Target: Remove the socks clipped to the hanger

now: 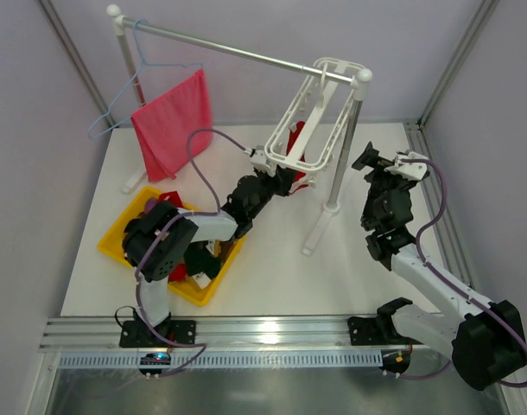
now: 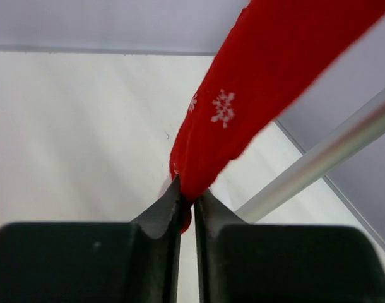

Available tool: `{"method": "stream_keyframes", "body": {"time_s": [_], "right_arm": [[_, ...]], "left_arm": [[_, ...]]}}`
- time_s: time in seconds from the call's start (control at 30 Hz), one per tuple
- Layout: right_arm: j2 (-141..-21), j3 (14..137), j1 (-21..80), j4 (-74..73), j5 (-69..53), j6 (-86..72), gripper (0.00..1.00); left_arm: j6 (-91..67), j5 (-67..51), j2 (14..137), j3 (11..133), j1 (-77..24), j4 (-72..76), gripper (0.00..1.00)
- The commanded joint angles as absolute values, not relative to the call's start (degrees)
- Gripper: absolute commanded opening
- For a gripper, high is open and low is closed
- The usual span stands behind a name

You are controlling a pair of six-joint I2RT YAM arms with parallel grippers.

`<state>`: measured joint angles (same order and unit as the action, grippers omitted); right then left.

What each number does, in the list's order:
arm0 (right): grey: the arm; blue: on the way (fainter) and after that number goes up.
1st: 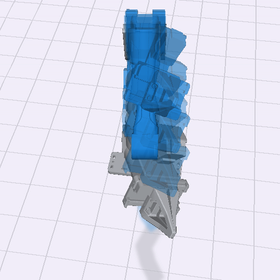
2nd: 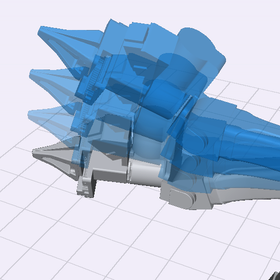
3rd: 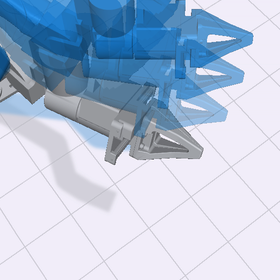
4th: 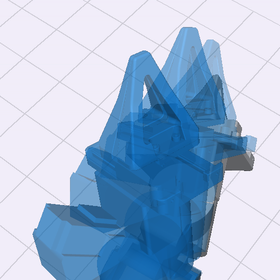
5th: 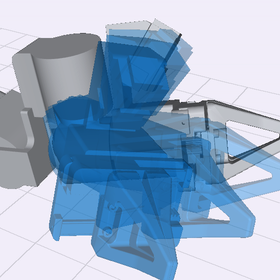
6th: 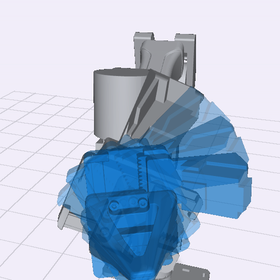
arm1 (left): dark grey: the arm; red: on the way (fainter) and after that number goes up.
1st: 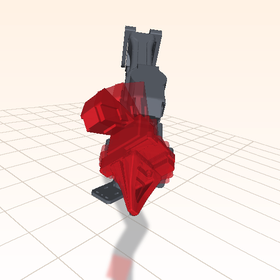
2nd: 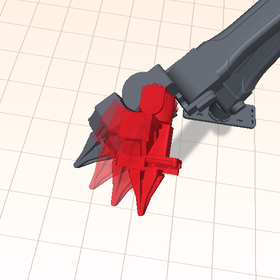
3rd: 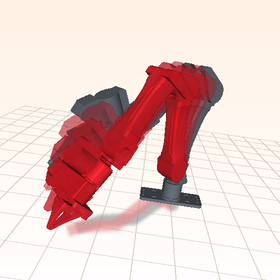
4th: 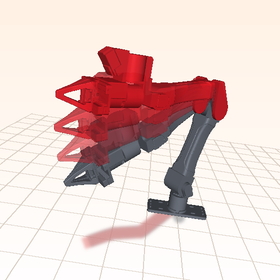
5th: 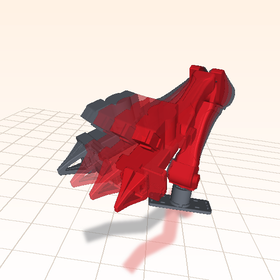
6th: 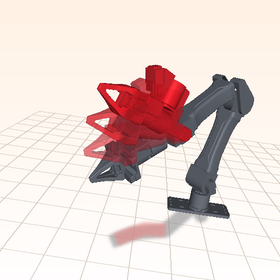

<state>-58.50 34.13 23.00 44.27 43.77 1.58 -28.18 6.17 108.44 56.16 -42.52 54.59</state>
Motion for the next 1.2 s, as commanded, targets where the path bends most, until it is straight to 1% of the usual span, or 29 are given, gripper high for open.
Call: {"method": "stream_keyframes", "body": {"time_s": [0.0,0.03,0.07,0.27,0.43,0.5,0.6,0.7,0.87,1.0,1.17], "right_arm": [[-58.2,35.3,22.6,47.4,43.2,0.4,1.00],[-58.4,35.5,22.7,47.3,42.9,0.3,1.00],[-58.4,35.7,22.7,47.0,42.7,0.3,1.00],[-57.4,36.3,22.7,44.8,44.2,1.1,1.00],[-52.4,35.1,22.6,43.5,43.3,1.0,1.00],[-50.1,35.4,22.7,42.3,41.6,0.5,1.00],[-49.0,37.9,22.7,35.5,37.3,0.1,1.00],[-49.0,40.0,23.5,31.9,33.3,0.1,1.00],[-48.9,42.0,27.5,30.4,33.1,2.5,1.00],[-47.9,42.9,34.3,33.0,36.5,7.5,1.00],[-45.3,43.0,39.1,35.4,38.7,11.3,1.00]], "left_arm": [[-27.9,6.6,109.9,60.2,-42.6,57.7,0.05],[-28.6,6.5,110.0,60.6,-42.6,58.0,0.01],[-28.8,6.5,109.9,60.9,-42.6,58.3,0.00],[-27.7,10.7,104.7,57.9,-42.8,57.4,0.00],[-25.4,11.7,100.2,51.4,-43.7,58.8,0.00],[-23.2,13.2,98.1,49.6,-45.3,59.7,0.00],[-19.0,16.9,94.1,44.5,-48.2,60.4,0.00],[-16.2,19.3,89.2,41.8,-50.9,59.8,0.00],[-13.2,24.2,83.2,37.8,-54.0,59.2,0.00],[-9.6,27.2,79.0,37.3,-55.9,57.0,0.00],[-8.7,31.2,76.6,35.3,-57.8,54.1,0.00]]}}
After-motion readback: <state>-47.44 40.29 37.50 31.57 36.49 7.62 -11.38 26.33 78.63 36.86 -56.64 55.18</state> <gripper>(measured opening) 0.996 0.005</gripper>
